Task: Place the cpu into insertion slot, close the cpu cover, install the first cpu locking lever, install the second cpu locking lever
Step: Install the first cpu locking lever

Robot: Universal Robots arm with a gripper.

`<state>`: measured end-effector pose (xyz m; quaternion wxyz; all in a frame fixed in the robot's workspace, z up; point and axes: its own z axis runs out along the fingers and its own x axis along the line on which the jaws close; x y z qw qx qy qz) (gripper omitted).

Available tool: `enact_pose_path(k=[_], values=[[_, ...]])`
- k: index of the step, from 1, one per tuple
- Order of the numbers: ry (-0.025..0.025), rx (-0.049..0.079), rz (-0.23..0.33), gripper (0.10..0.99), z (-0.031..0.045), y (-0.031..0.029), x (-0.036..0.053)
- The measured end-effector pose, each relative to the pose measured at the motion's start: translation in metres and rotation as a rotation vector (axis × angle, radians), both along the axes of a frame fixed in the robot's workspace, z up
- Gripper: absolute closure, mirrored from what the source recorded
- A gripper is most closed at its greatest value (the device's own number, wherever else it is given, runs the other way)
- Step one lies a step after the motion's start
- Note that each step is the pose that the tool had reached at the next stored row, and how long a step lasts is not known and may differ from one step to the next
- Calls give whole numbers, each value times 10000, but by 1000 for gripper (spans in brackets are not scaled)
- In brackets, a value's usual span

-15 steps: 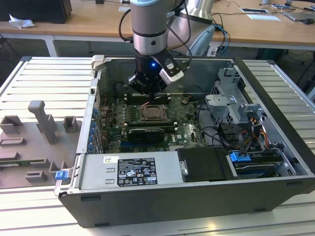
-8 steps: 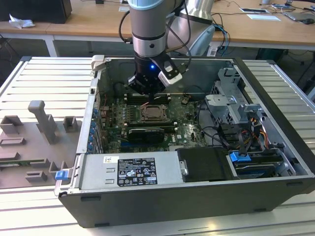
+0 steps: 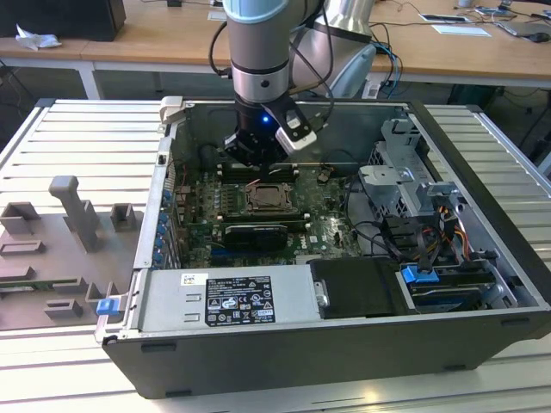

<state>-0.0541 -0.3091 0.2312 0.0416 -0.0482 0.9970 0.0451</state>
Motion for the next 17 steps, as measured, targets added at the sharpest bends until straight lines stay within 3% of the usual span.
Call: enact_pose_path(k=[3, 10, 17], values=[[37, 1, -26, 980, -15, 60, 9], [152, 2, -159, 980, -30, 87, 56], [161, 238, -231, 980, -41, 98, 64]])
